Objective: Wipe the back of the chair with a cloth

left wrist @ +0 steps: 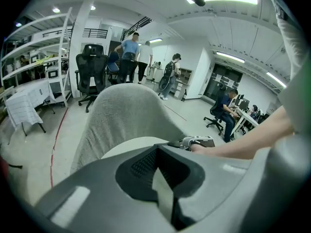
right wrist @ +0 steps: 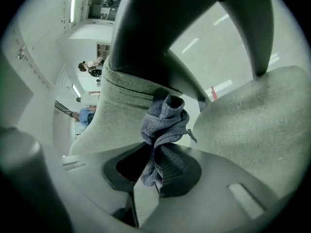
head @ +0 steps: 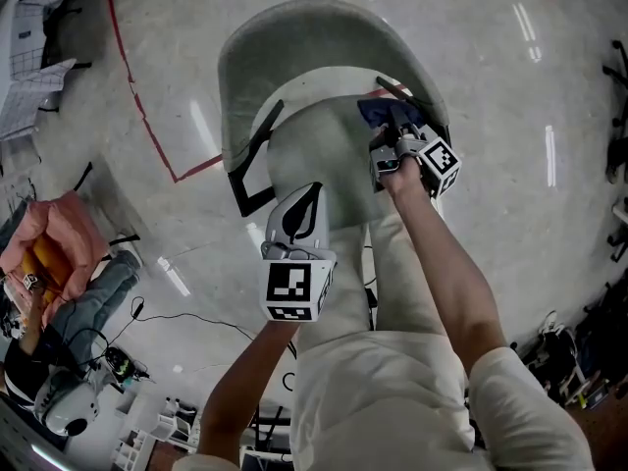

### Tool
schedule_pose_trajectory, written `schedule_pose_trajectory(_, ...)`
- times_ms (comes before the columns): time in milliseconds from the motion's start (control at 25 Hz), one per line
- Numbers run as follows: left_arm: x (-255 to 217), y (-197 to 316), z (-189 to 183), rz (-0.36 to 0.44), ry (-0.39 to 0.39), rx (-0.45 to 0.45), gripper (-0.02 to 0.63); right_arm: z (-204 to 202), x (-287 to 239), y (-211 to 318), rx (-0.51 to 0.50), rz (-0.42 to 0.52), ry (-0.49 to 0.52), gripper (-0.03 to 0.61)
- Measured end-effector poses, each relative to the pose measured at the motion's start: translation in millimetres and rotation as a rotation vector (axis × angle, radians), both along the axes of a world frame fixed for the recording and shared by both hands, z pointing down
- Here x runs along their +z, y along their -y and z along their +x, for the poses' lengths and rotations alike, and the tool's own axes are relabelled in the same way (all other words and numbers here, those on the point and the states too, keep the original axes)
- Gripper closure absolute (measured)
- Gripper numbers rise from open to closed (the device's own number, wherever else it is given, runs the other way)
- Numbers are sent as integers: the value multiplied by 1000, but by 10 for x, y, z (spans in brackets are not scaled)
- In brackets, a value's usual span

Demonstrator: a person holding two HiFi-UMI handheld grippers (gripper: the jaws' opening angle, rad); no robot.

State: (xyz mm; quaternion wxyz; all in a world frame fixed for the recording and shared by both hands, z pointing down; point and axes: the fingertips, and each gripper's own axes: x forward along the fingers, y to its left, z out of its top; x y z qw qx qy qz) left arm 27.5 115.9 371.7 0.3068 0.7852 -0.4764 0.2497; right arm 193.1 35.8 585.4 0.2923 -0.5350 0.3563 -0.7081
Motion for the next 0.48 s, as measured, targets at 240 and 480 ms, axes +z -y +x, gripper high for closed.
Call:
schedule_pose_trajectory(240,-8,84,58,-7,-4,2,614,157,116,145,20,-18,-25,488)
schedule_pose_trajectory(480,35,183,117,-18,-8,3,614,236,130,335,26,-9,-38,486)
